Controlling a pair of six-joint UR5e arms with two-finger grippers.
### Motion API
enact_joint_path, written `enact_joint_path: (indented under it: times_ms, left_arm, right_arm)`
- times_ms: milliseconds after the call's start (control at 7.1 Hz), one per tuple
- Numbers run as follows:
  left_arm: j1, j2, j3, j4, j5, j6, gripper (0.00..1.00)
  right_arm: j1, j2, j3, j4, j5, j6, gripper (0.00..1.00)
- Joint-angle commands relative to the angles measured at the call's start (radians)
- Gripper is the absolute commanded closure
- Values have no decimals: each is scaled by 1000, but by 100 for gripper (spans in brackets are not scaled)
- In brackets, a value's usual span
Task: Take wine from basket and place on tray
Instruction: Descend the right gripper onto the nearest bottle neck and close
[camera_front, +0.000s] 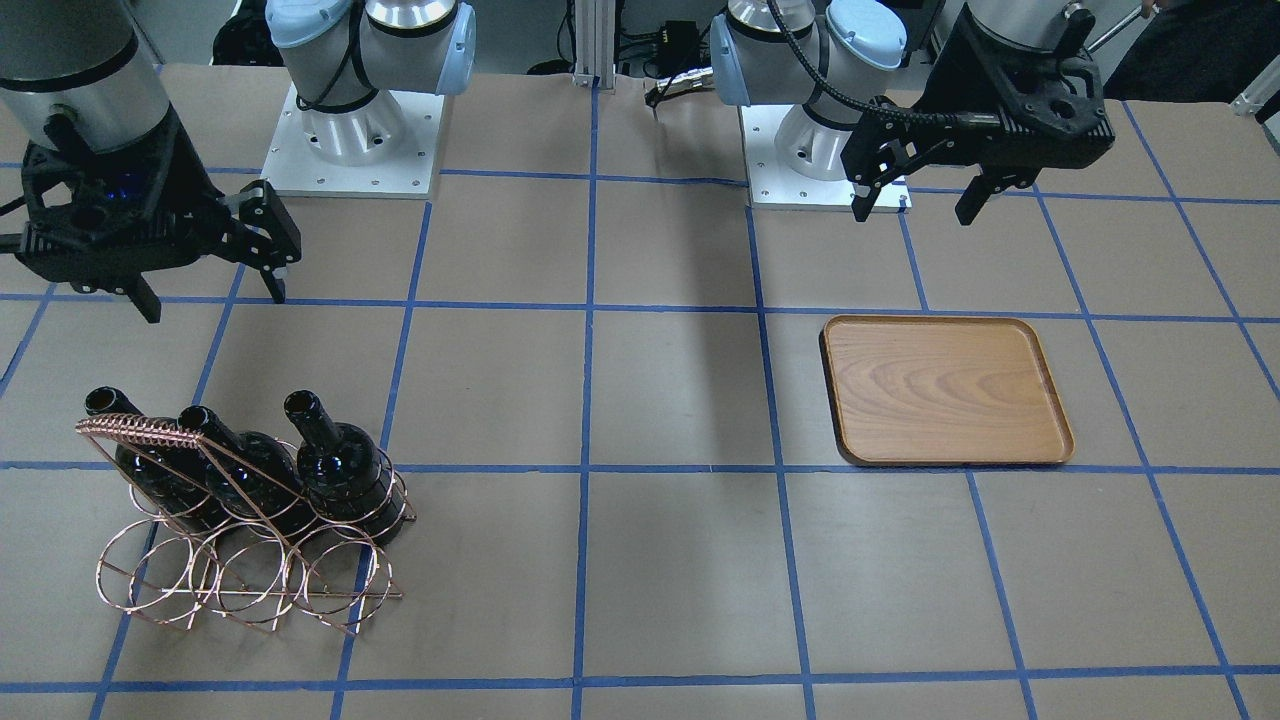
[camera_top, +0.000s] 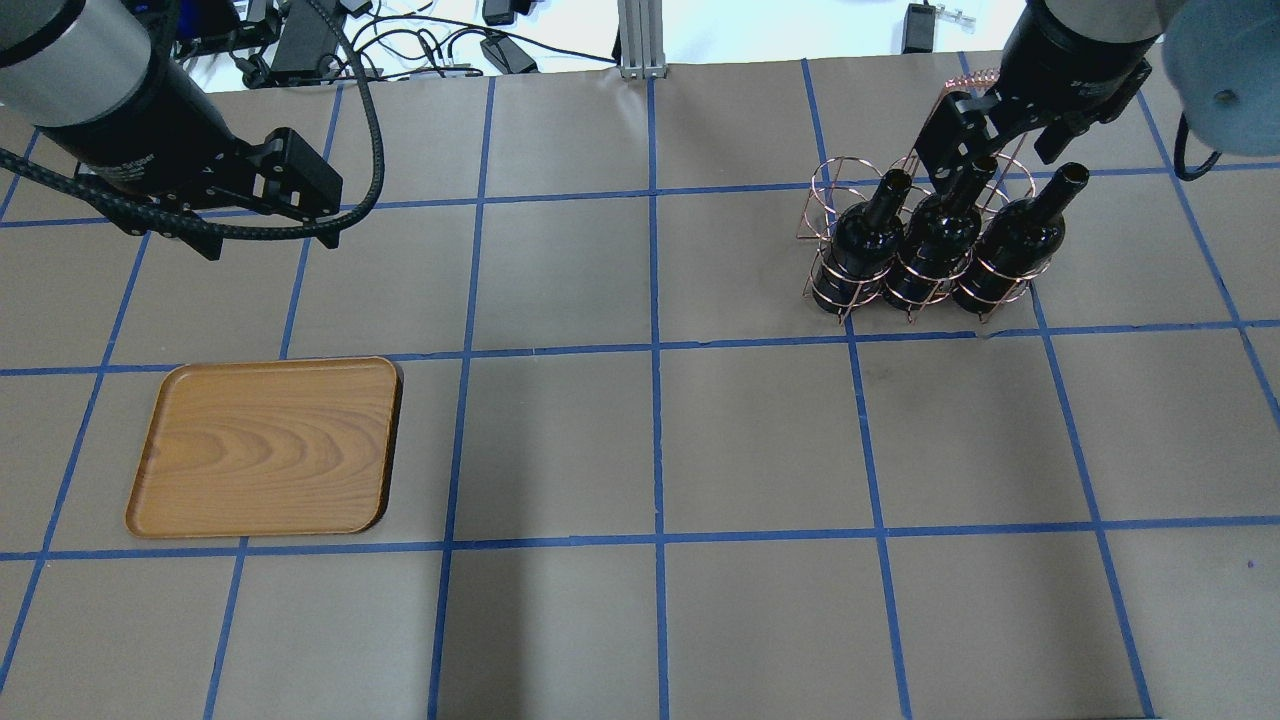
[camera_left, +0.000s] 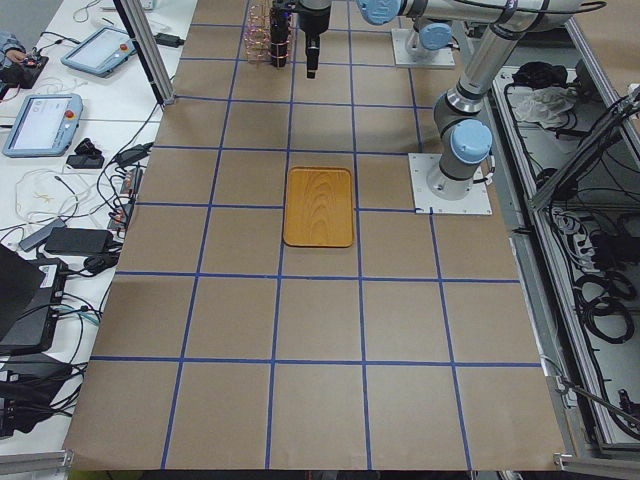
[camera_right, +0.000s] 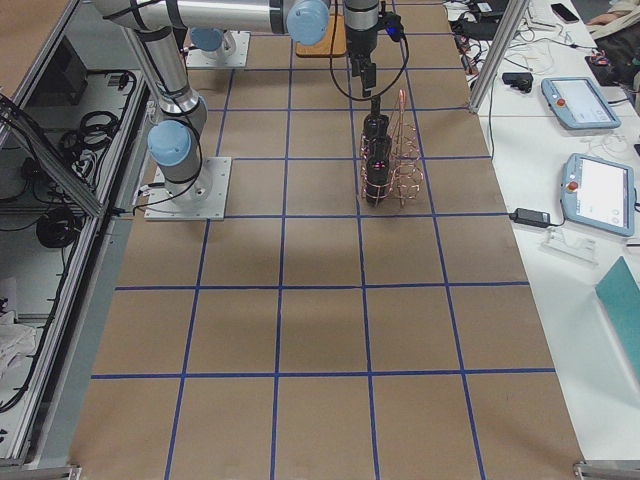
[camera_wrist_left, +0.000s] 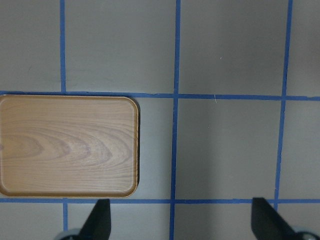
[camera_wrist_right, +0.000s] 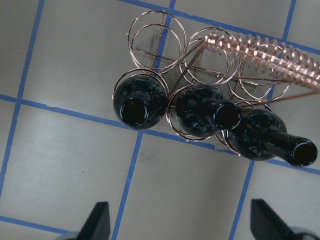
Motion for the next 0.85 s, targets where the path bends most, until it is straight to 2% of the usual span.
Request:
enact_joint_path:
  times_ms: [0,282,423,704]
  left_arm:
    - [0,0,0,0,0,0,0]
    - [0,0,0,0,0,0,0]
    - [0,0,-1,0,0,0,0]
    - [0,0,-1,0,0,0,0]
  right_arm:
    - [-16,74,0,-52,1,-9,1]
    - [-18,137,0,-133,1,-7,11]
    - [-18,163,0,-167,1,-10,19]
    - [-18,172,2,-175,-8,-12,19]
